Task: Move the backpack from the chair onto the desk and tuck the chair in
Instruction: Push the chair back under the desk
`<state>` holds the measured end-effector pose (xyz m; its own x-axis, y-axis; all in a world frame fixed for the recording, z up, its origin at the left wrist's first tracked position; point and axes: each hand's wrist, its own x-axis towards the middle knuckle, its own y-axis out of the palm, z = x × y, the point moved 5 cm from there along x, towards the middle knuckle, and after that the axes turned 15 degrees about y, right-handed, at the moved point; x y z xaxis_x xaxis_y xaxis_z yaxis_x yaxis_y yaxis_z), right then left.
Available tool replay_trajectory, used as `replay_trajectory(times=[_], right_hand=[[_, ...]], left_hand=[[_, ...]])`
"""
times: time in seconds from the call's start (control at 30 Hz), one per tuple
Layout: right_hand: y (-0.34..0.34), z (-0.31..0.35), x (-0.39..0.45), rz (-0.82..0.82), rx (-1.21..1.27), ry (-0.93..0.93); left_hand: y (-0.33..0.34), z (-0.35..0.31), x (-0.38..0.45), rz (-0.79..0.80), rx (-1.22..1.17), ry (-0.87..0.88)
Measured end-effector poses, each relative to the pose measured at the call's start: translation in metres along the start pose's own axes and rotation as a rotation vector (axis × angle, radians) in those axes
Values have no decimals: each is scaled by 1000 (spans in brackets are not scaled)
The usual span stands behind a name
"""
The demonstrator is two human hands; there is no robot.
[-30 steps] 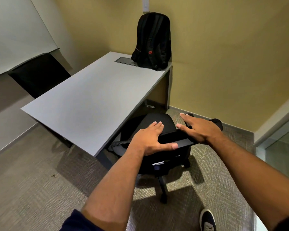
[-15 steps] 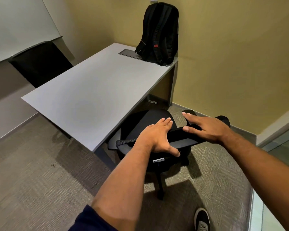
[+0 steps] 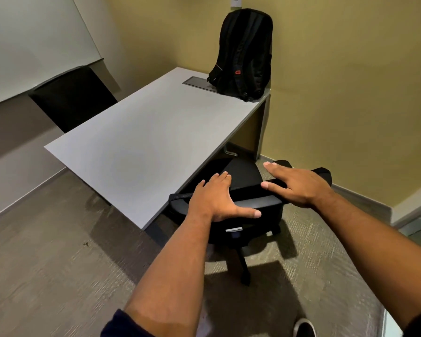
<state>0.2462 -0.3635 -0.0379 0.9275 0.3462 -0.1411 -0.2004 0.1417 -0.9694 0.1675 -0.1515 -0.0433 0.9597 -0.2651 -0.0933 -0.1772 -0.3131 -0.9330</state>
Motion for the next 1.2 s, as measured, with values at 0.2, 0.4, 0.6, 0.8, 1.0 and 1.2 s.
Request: replay_trajectory(times=[0.2, 0.4, 0.6, 0.8, 1.0, 1.2], right_hand=[[-5, -4, 27, -90, 5, -52], [-10, -10, 57, -167, 17, -32], [-14, -3, 74, -237, 153, 53], [-17, -9, 106, -198, 117, -13], [-24, -18, 143, -180, 99, -71], [-29, -18, 180, -215, 85, -169]], left_hand=[[-6, 11, 17, 7, -50, -45], [-14, 14, 37, -62, -55, -111], [-21, 33, 50, -78, -60, -199], [-24, 40, 71, -56, -69, -215], [-27, 39, 95, -83, -10, -214], [-33, 50, 119, -106, 10, -263]])
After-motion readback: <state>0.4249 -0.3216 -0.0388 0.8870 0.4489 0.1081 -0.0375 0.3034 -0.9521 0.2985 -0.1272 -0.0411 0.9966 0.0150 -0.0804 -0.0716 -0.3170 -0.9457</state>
